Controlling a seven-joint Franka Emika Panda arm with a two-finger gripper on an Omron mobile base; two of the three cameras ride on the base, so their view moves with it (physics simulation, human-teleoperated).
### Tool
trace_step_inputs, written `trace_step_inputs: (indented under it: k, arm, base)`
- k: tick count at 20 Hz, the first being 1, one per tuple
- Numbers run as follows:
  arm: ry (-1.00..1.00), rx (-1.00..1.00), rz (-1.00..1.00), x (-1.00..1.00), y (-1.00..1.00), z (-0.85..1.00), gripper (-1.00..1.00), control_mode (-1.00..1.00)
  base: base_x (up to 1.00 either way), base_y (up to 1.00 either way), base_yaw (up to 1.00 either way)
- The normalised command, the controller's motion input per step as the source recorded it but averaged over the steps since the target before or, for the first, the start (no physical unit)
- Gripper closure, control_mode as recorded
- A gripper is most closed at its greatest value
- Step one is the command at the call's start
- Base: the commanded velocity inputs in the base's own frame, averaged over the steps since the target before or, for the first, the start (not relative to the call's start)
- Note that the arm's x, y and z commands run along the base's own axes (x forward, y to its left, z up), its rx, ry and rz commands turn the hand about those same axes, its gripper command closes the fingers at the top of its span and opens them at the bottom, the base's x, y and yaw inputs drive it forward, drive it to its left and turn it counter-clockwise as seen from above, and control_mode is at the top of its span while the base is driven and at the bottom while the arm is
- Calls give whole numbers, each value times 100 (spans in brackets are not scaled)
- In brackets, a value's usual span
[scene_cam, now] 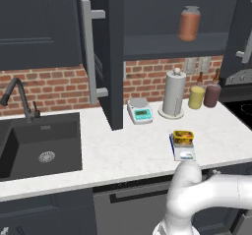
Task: Pick the canned food and place it on the digital scale for weighing, and close the cabinet.
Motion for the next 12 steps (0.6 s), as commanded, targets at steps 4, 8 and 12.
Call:
trace_step_inputs:
  k: [4, 8, 12]
  arm:
    - [7, -26, -24, 95, 95, 0, -100, -100]
    - [3, -22, -26, 88, 83, -8, -100, -100]
    - [0, -17, -25, 99, 79, -25, -100, -100]
  base:
    - [0, 0, 0]
    - [0, 0, 0]
    - [0, 0, 0]
